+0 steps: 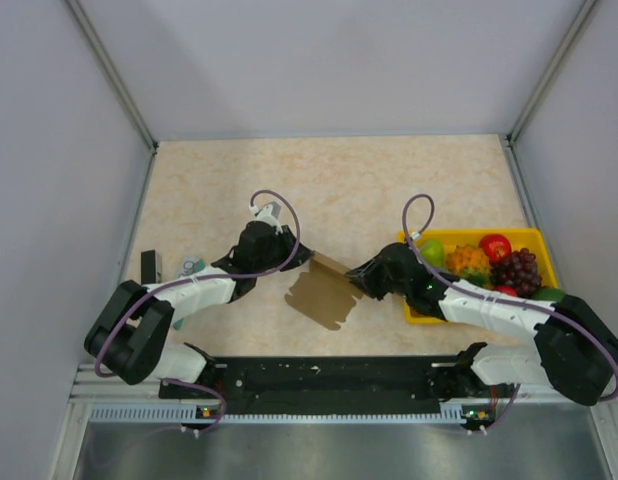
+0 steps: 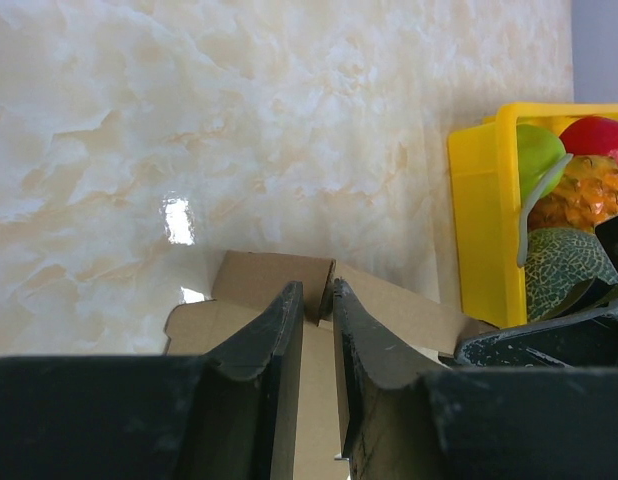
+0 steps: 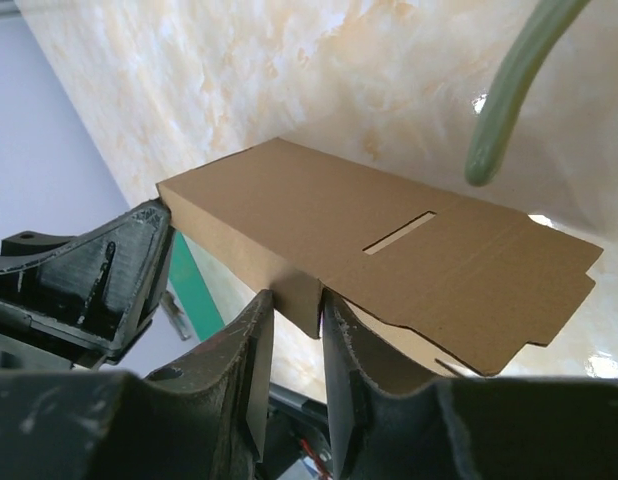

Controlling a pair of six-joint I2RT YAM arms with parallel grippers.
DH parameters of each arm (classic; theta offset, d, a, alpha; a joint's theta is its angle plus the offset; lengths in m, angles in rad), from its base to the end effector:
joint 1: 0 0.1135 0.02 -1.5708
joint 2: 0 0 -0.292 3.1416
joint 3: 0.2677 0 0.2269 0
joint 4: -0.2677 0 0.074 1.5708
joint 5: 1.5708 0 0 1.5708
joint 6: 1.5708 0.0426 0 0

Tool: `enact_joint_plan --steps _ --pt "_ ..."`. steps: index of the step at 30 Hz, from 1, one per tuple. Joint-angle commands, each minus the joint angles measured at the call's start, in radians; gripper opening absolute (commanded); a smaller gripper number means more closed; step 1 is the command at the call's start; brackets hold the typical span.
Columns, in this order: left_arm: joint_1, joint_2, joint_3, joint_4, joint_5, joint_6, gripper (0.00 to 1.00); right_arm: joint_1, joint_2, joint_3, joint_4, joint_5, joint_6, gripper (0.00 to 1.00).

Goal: Fold the paper box

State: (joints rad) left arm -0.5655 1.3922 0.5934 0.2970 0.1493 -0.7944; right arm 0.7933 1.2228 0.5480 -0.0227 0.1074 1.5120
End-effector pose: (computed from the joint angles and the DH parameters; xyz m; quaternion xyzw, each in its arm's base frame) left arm 0.2208 -0.1477 0.2301 -0.0602 0.8569 -0.3693 0.3547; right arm 0.1562 0.1521 0.2234 0.3395 0.8391 0.3662 0.2159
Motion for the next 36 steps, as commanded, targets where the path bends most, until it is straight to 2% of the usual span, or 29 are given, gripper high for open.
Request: enact_joint_plan --steps 1,6,10,11,13,14,21,23,28,33,36 --pt "-0.008 0.014 -0.033 -0.042 0.004 0.018 0.22 0.012 -0.043 -0.022 0.075 0.049 0.030 0.23" --pt "-0.008 0.005 -0.043 -0.036 0.004 0.020 0.23 0.012 -0.051 -0.046 0.098 0.057 0.013 0.19" --pt "-0.008 -0.001 -0.044 -0.032 0.012 0.027 0.27 0.012 -0.042 -0.060 0.135 0.046 -0.018 0.07" --pt "-0.008 -0.007 -0.047 -0.027 0.022 0.029 0.34 0.011 -0.039 -0.065 0.139 0.046 -0.024 0.06" --pt "-0.007 -0.015 -0.050 -0.022 0.024 0.038 0.40 0.011 -0.036 -0.074 0.174 0.034 -0.045 0.01" --pt "-0.005 -0.027 -0.052 -0.021 0.029 0.043 0.49 0.011 -0.034 -0.082 0.185 0.031 -0.053 0.00" --pt "0.024 -0.123 -0.046 -0.105 0.038 0.076 0.73 0.003 -0.013 -0.099 0.266 -0.004 -0.119 0.00" --pt "0.033 -0.168 -0.049 -0.142 0.035 0.096 0.77 -0.006 0.007 -0.097 0.303 -0.023 -0.137 0.00" --pt "0.093 -0.205 -0.040 -0.205 0.123 0.141 0.80 -0.035 0.061 -0.083 0.368 -0.103 -0.173 0.00" --pt "0.142 -0.180 -0.027 -0.229 0.202 0.204 0.73 -0.077 0.129 -0.063 0.415 -0.222 -0.200 0.00" --pt "0.154 -0.130 0.003 -0.243 0.245 0.244 0.72 -0.097 0.167 -0.045 0.422 -0.271 -0.226 0.00"
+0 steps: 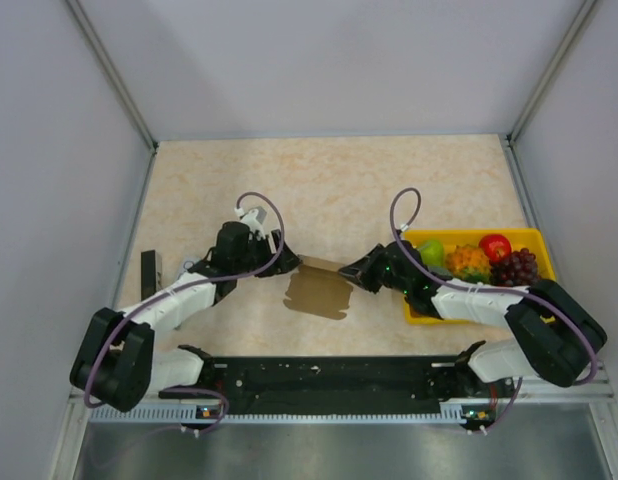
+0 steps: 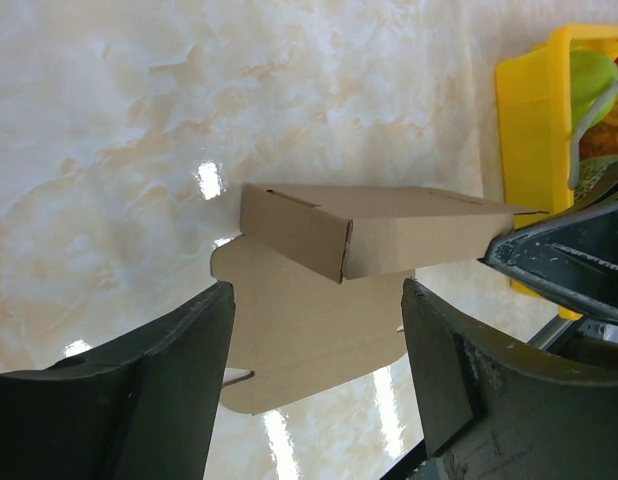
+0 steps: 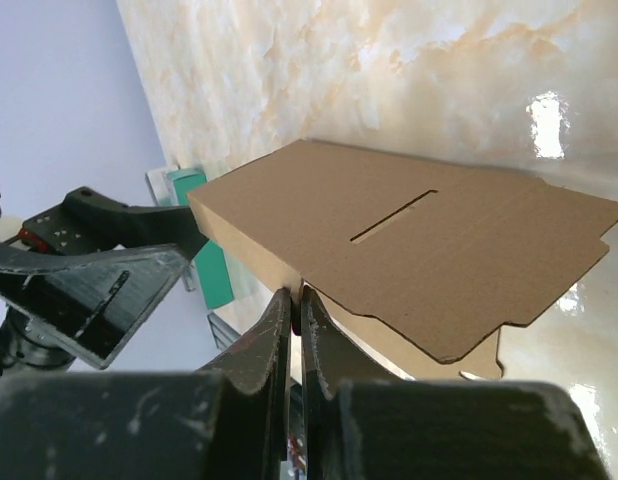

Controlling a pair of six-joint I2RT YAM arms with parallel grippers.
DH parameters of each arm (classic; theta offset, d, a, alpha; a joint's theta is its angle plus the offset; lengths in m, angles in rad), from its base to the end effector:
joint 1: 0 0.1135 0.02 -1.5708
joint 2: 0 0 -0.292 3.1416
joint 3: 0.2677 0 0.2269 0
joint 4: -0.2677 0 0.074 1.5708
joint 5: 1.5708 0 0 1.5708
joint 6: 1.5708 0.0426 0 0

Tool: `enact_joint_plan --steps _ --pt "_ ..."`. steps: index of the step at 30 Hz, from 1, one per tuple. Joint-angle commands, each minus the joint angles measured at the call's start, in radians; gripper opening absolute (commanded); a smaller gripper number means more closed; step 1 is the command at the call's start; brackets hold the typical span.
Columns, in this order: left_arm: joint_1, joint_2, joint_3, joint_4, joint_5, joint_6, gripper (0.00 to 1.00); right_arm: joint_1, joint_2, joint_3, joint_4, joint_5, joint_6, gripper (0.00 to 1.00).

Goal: Fold the paper box

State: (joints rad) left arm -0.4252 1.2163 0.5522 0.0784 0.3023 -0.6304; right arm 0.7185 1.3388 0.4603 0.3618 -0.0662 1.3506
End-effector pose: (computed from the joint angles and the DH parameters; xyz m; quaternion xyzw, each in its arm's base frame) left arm 0.1984 -0.1038 0.2364 -0.0184 0.8738 -0.3501 0.3370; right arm 0.1788 0.1601 0.2100 0.2527 0.8262 0.4468 0.2323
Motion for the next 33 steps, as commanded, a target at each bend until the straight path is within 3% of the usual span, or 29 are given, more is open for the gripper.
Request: enact_joint_plan --steps 1,4,10,13,17,19,23,25,33 --pt "0.016 0.073 0.063 -0.019 0.107 0.109 0.73 -0.030 0.063 0.047 0.045 -0.113 -0.074 0.00" --pt "0.019 0.123 0.104 -0.023 0.170 0.138 0.74 -0.043 0.105 0.051 0.095 -0.164 -0.077 0.00" --pt "0.034 0.140 0.103 0.001 0.147 0.129 0.67 -0.059 0.163 0.080 0.108 -0.218 -0.108 0.00" --pt "0.045 0.132 0.104 -0.006 0.140 0.130 0.75 -0.071 0.175 0.092 0.103 -0.236 -0.132 0.00" --pt "0.068 0.129 0.104 -0.005 0.155 0.129 0.76 -0.086 0.191 0.103 0.111 -0.259 -0.157 0.02" --pt "0.077 0.141 0.109 0.004 0.175 0.127 0.75 -0.090 0.195 0.112 0.108 -0.270 -0.177 0.06" --pt "0.086 0.181 0.114 0.035 0.231 0.115 0.56 -0.099 0.195 0.138 0.071 -0.277 -0.223 0.14" --pt "0.088 0.193 0.107 0.058 0.236 0.109 0.48 -0.102 0.188 0.150 0.051 -0.284 -0.258 0.26" --pt "0.095 0.219 0.120 0.061 0.238 0.115 0.36 -0.108 0.062 0.216 -0.213 -0.241 -0.465 0.55"
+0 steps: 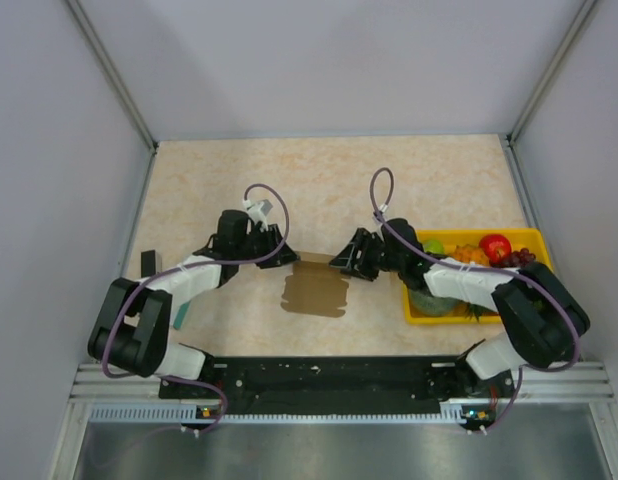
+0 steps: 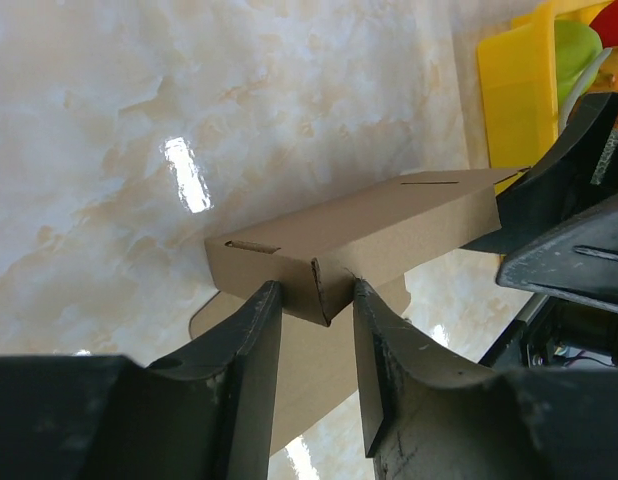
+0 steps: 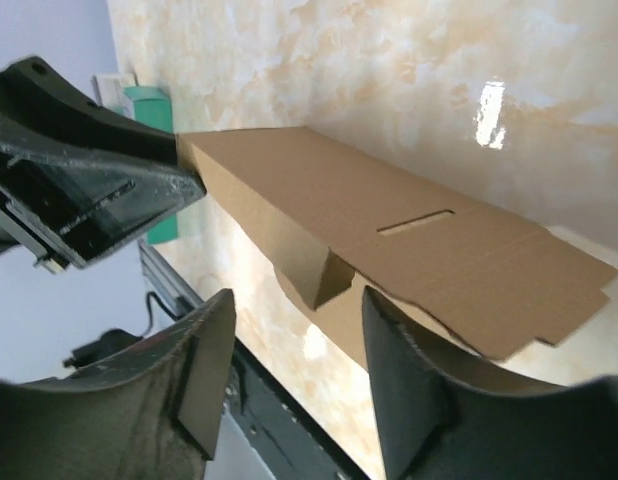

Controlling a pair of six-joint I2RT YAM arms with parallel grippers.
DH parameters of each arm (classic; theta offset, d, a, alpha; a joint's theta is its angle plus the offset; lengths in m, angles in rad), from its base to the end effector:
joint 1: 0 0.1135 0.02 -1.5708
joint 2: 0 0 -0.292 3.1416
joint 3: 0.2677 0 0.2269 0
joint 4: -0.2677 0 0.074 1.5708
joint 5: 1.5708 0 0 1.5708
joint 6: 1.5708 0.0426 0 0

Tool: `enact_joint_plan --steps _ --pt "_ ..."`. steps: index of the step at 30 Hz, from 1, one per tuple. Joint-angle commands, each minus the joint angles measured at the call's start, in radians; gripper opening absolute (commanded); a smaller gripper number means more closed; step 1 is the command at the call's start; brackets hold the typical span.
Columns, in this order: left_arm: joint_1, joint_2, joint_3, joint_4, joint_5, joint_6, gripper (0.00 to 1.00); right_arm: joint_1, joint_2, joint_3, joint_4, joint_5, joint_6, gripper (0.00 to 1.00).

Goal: Fold the paper box

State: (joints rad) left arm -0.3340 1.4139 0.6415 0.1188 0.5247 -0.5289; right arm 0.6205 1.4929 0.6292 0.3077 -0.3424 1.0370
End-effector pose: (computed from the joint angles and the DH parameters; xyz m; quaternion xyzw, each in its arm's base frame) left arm 0.2396 -0.1057 0.2248 0.0300 0.8731 -0.3900 0.2911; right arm 0.2211 0.1756 0.2170 0.0971 0.8597 0.4535 0.2138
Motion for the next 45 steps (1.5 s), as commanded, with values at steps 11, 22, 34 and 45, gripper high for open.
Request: enact_joint_plan --steps 11,22,34,45 --pt "0.007 0.042 0.026 0.021 0.005 0.024 0.27 -0.030 -0.326 -0.103 -0.306 0.146 -0.221 0.56" --pt "0.018 0.057 0.012 0.051 0.006 -0.040 0.16 0.041 -0.154 -0.036 -0.260 0.339 -0.134 0.27" --pt "0.018 0.034 -0.060 0.137 0.006 -0.102 0.12 0.134 -0.050 -0.019 -0.204 0.553 -0.051 0.31" --pt "0.018 0.011 -0.092 0.136 -0.005 -0.095 0.09 0.088 0.009 -0.094 0.024 0.461 -0.018 0.33"
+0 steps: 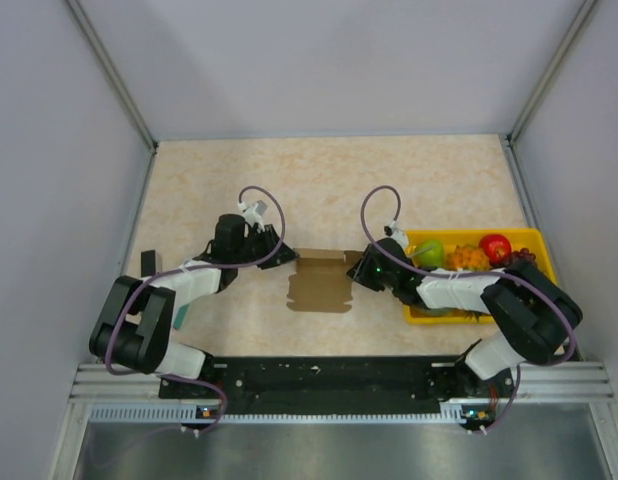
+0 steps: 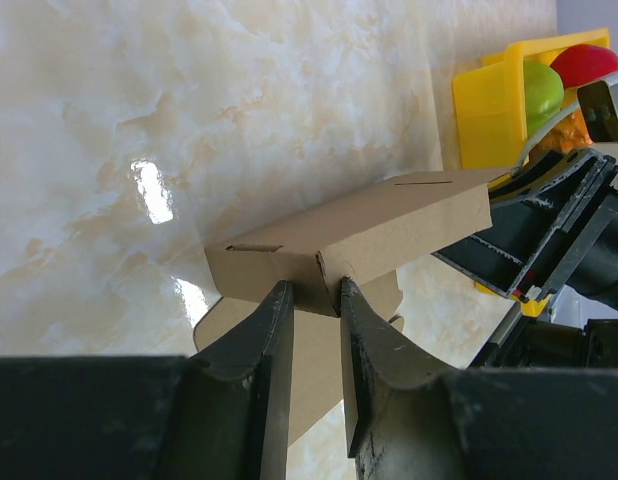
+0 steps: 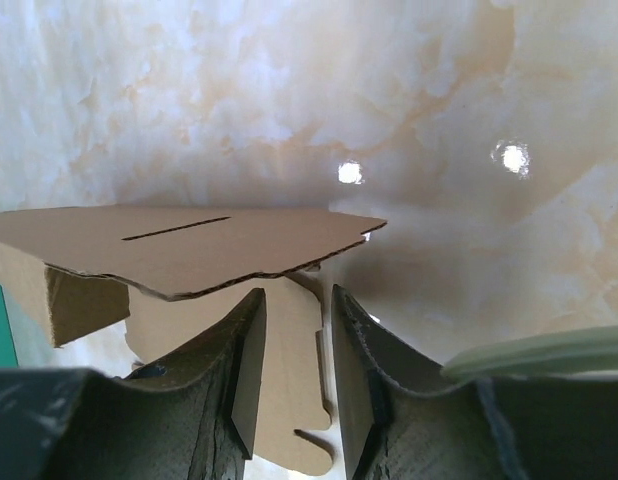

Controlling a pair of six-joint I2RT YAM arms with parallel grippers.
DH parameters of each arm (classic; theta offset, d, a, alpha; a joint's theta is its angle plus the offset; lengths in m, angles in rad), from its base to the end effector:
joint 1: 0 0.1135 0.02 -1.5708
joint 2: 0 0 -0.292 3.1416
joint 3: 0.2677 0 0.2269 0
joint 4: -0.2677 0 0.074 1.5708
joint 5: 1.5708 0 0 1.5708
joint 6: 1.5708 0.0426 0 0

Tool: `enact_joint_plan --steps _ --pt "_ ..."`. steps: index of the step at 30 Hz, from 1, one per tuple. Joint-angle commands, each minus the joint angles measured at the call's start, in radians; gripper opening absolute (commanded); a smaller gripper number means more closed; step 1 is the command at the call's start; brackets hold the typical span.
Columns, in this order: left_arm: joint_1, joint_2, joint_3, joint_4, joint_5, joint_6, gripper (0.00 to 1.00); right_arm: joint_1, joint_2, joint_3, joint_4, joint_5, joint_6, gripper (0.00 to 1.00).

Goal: Fold the paper box

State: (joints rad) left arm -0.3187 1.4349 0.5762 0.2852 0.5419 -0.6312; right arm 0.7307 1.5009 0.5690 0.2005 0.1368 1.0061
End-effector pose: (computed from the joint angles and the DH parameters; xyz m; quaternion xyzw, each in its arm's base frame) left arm 0.2416 -0.1029 0.2164 -0.0052 0.8558 -0.4198 0.3023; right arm 0.2010 0.1724 0.1873 0.1527 0.8986 0.2700 0.3103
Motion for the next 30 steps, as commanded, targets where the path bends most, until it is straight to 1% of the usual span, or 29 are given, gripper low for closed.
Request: enact_joint_plan --steps 1,4,15,18,20,21,22,24,28,30 --pt "0.003 -0.010 -0.027 -0.031 -0.022 0.007 0.09 -0.030 0.008 -0.035 0.151 -0.025 0.011 0.33" --pt "0.003 -0.008 -0.026 -0.032 -0.023 0.007 0.09 -0.054 0.025 -0.038 0.175 -0.048 0.005 0.33" --pt "0.003 -0.013 -0.026 -0.037 -0.026 0.011 0.08 -0.056 0.079 -0.047 0.306 -0.091 0.006 0.33" --pt "0.003 -0.014 -0.024 -0.038 -0.025 0.010 0.07 -0.050 0.073 -0.046 0.316 -0.095 -0.007 0.33" --pt "0.001 -0.014 -0.024 -0.037 -0.025 0.010 0.07 -0.044 0.062 -0.038 0.286 -0.076 -0.024 0.32" --pt "0.001 -0.011 -0.022 -0.035 -0.025 0.008 0.06 -0.037 0.056 -0.017 0.258 -0.063 -0.046 0.32" --pt "0.001 -0.011 -0.021 -0.035 -0.022 0.008 0.06 -0.022 0.050 -0.005 0.196 -0.046 -0.053 0.32" --pt "0.001 -0.010 -0.021 -0.028 -0.017 0.002 0.06 -0.010 0.048 0.021 0.163 -0.010 -0.075 0.31" --pt "0.000 -0.007 -0.019 -0.023 -0.014 -0.002 0.06 0.016 0.058 0.057 0.122 0.032 -0.098 0.26" --pt "0.000 -0.007 -0.019 -0.023 -0.016 -0.001 0.06 0.032 0.065 0.077 0.103 0.061 -0.115 0.21"
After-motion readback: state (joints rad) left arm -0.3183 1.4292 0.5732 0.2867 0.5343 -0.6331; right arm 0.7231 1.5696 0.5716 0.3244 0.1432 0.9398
